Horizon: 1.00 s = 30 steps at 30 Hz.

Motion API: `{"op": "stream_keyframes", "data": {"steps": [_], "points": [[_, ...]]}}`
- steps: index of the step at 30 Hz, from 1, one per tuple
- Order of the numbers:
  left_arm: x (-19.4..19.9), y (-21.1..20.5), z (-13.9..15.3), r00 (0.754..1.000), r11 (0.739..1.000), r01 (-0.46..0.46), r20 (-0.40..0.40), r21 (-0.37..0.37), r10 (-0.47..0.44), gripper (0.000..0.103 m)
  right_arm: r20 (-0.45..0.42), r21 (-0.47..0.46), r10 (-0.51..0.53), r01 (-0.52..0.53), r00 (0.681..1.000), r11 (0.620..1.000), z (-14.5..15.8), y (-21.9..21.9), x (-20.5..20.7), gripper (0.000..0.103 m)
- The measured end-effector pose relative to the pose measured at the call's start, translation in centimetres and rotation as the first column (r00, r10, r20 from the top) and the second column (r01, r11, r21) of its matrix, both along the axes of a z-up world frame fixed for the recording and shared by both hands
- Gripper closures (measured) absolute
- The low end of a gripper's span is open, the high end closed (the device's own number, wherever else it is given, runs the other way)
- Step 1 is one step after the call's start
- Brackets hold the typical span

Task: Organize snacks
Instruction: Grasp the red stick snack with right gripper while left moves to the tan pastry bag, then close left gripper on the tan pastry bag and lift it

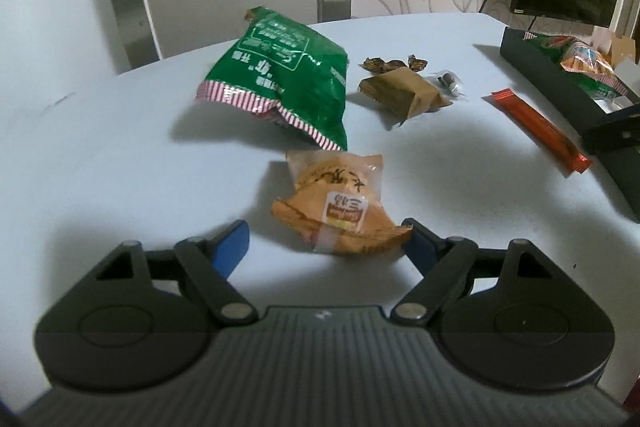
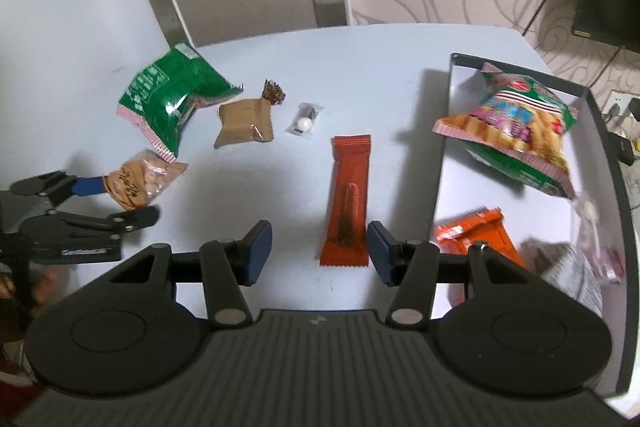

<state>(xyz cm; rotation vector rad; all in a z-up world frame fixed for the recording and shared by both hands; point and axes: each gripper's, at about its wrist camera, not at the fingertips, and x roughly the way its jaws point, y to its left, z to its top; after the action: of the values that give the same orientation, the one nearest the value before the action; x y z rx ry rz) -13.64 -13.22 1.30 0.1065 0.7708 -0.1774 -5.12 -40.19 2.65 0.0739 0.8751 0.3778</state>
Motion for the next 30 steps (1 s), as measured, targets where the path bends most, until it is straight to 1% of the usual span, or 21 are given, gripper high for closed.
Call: {"op": "stream_keyframes", "data": {"steps": [3, 7, 10, 15, 17, 18, 20, 23, 26, 27, 29, 30], "points": [[-0.2, 0.1, 0.0, 1.000, 1.000, -0.009, 0.000, -0.006, 0.009, 0.020, -0.012, -0.044, 0.011, -0.011, 1.000, 0.999, -0.8, 1.0, 1.7, 0.044], [-0.4, 0.5, 0.1, 1.000, 1.000, -0.018, -0.004, -0.014, 0.018, 0.020, -0.043, -0.122, -0.011, 0.006, 0.999, 0.992, -2.5, 1.8, 3.9, 0.044], [-0.4, 0.5, 0.1, 1.000, 1.000, -0.023, -0.005, -0.017, 0.022, 0.020, -0.036, -0.150, -0.004, -0.001, 0.999, 0.989, -3.1, 2.3, 4.7, 0.047], [-0.3, 0.5, 0.3, 1.000, 0.999, -0.029, -0.002, -0.016, 0.029, 0.020, -0.005, -0.163, 0.021, -0.021, 1.000, 0.986, -3.4, 2.8, 4.9, 0.053], [-0.3, 0.5, 0.4, 1.000, 1.000, -0.026, 0.004, -0.016, 0.026, 0.020, 0.003, -0.162, 0.029, -0.028, 1.000, 0.986, -3.4, 2.7, 4.6, 0.063], [-0.4, 0.4, 0.4, 1.000, 1.000, -0.022, 0.008, -0.016, 0.022, 0.020, 0.001, -0.161, 0.026, -0.026, 1.000, 0.987, -3.3, 2.7, 4.5, 0.065], [-0.4, 0.3, 0.5, 1.000, 1.000, -0.018, 0.013, -0.011, 0.018, 0.020, 0.009, -0.146, 0.014, -0.013, 1.000, 0.989, -2.9, 2.3, 4.0, 0.065], [-0.5, 0.1, 0.5, 1.000, 1.000, -0.008, 0.013, -0.008, 0.008, 0.020, 0.040, -0.184, 0.003, 0.004, 0.999, 0.983, -2.5, 2.4, 3.9, 0.065], [-0.6, 0.1, 0.6, 1.000, 1.000, -0.009, 0.016, -0.008, 0.009, 0.020, 0.003, -0.172, 0.010, -0.009, 1.000, 0.985, -3.2, 2.3, 4.4, 0.065], [-0.5, 0.2, 0.6, 1.000, 1.000, -0.012, 0.014, -0.008, 0.012, 0.020, 0.008, -0.166, 0.014, -0.012, 1.000, 0.986, -3.2, 2.4, 4.4, 0.065], [-0.6, 0.3, 0.6, 1.000, 1.000, -0.015, 0.013, -0.010, 0.016, 0.020, 0.014, -0.162, 0.038, -0.035, 0.999, 0.986, -3.2, 2.7, 4.6, 0.078], [-0.7, 0.3, 0.6, 1.000, 1.000, -0.017, 0.015, -0.010, 0.017, 0.020, 0.019, -0.166, 0.050, -0.046, 0.999, 0.985, -3.3, 3.0, 4.5, 0.078]]}}
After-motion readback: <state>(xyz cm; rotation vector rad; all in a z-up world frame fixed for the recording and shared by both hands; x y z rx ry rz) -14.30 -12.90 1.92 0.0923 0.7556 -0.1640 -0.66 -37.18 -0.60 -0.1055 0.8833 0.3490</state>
